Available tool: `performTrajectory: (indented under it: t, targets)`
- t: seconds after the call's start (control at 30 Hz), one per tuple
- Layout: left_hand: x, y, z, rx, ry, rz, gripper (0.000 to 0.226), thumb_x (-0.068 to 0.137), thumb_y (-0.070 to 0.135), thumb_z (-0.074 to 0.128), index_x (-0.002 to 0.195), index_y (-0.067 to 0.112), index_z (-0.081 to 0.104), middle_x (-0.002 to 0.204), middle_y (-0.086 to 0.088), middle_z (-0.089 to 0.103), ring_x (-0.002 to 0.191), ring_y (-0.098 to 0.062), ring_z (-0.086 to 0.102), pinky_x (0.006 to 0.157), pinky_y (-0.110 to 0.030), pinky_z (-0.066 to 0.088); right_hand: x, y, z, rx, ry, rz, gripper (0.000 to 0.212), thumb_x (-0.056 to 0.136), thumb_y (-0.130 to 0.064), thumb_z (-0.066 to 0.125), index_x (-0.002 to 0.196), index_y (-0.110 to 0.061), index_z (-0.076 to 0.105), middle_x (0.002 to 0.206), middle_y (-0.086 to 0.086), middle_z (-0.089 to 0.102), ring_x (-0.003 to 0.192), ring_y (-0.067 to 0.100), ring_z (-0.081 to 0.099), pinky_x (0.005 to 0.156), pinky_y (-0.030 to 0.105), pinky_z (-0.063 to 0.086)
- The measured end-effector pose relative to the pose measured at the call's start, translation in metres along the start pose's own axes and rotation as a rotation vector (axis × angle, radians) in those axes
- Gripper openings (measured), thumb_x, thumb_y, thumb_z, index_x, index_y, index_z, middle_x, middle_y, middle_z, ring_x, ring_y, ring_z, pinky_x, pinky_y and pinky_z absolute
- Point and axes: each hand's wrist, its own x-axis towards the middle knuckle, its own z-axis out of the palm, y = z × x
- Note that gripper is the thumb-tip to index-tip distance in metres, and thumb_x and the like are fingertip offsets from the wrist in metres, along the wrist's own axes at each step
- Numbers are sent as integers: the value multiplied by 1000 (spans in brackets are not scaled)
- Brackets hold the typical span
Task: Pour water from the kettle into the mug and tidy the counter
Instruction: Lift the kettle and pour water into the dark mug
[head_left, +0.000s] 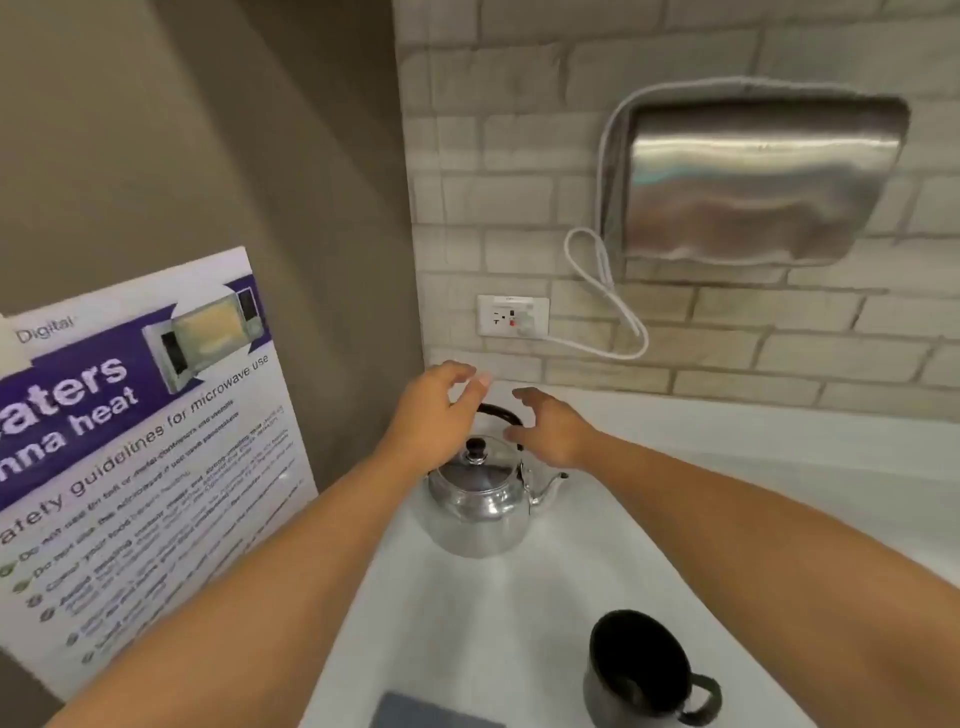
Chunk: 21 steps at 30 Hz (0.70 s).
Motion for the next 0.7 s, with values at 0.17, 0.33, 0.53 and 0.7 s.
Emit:
performTrajectory:
  t: [0.17, 0.33, 0.53, 0.7]
  targets:
    - [32, -42, 27, -80, 53, -104, 31, 99, 34, 46, 115, 16, 66, 121, -4, 65, 109, -13, 56, 87, -19, 36, 34, 9, 31, 52, 149, -45, 22, 85, -9, 52, 105, -8, 59, 96, 12, 65, 88, 28, 59, 63, 19, 38]
    - [53, -87, 48, -22, 143, -259, 51, 96, 47, 43, 83, 2, 63, 86, -16, 68, 83, -30, 61, 64, -32, 39, 42, 12, 37, 278, 176, -21, 5, 86, -10, 56, 84, -15, 57, 64, -6, 51, 57, 9, 47, 51, 18, 34]
    - [48, -92, 60, -307, 207, -349, 53, 88, 42, 57, 52, 11, 35, 42, 10, 30, 47, -11, 32, 46, -24, 34, 34, 12, 42, 452, 174, 30, 2, 88, -11, 55, 88, -12, 56, 65, -2, 48, 55, 11, 43, 48, 18, 37]
    - [40, -63, 51, -429, 301, -315, 40, 76, 27, 54, 47, 20, 28, 42, 12, 18, 44, -7, 19, 38, -22, 19, 9, -1, 22, 445, 214, -74, 6, 88, -12, 56, 89, -18, 59, 72, 1, 54, 58, 11, 47, 50, 13, 41]
